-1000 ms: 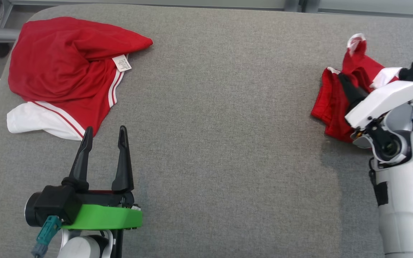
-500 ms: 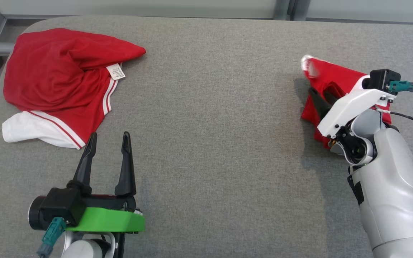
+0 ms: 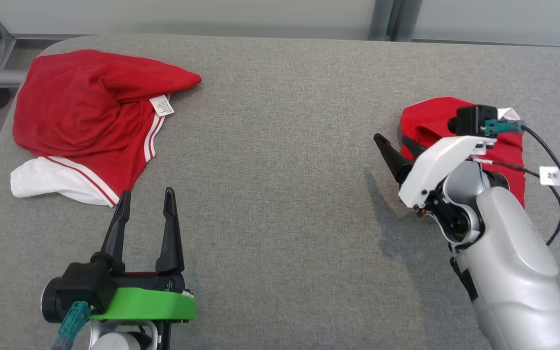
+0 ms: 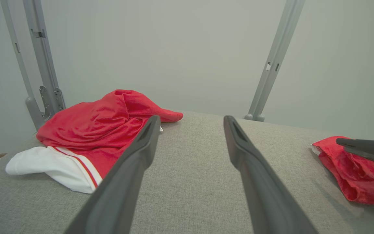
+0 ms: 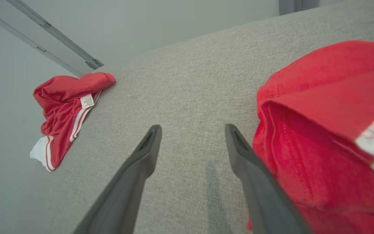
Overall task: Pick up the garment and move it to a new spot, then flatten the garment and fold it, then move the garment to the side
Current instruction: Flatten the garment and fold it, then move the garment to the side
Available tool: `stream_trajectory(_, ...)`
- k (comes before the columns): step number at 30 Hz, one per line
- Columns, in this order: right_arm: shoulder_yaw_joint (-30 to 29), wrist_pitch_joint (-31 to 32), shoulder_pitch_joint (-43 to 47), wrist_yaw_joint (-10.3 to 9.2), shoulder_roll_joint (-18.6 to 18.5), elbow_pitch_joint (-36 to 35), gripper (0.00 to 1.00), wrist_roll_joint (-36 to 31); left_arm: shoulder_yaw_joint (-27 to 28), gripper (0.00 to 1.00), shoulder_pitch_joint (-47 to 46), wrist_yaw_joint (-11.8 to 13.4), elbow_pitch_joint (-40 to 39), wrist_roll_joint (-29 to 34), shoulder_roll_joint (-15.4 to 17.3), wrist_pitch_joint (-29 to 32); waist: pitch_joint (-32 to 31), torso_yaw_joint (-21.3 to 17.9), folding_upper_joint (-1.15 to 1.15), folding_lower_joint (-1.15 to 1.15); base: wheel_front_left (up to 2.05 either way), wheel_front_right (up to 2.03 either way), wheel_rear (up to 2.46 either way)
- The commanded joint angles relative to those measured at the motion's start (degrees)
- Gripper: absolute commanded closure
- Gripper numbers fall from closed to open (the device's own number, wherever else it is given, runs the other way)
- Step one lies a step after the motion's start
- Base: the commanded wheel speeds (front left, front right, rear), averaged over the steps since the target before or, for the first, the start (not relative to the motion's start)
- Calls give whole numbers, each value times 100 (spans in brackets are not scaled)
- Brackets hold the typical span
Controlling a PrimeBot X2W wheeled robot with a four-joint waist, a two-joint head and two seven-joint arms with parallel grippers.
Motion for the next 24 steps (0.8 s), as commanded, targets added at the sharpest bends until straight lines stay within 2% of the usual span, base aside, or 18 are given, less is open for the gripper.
stream_trajectory(1, -28, 33, 289, 2, -189, -395, 0, 137, 60, 0, 82, 40, -26, -39, -36, -27, -12, -1, 0, 0, 0, 0, 0)
stream_trajectory(2, -28, 33, 289, 2, -189, -395, 0, 137, 60, 0, 82, 40, -26, -39, -36, -27, -12, -1, 0, 0, 0, 0, 0)
stream_trajectory(7, -643, 280, 1129, 2, -683, -1672, 0, 222, 146, 0, 127, 18, -132, -27, -83, -55, 164, -113, 0, 0, 0, 0, 0)
stream_trajectory(9, -981, 452, 1318, 2, -863, -1976, 0, 70, 172, 0, 84, -1, -147, 9, -96, -63, 284, -158, 0, 0, 0, 0, 0)
stream_trajectory(12, -1413, 694, 1437, 2, -936, -2241, 0, -142, 154, 0, -73, -82, -135, 61, -140, -63, 465, -172, 0, 0, 0, 0, 0)
stream_trajectory(16, -1810, 991, 1326, 2, -839, -2332, 0, -306, 146, 0, -209, -159, -106, 128, -192, -64, 670, -142, 0, 0, 0, 0, 0)
stream_trajectory(24, -2239, 1217, 1068, 2, -879, -1805, 0, -745, 193, 0, -374, -261, 4, 186, -257, -68, 861, 88, 0, 0, 0, 0, 0)
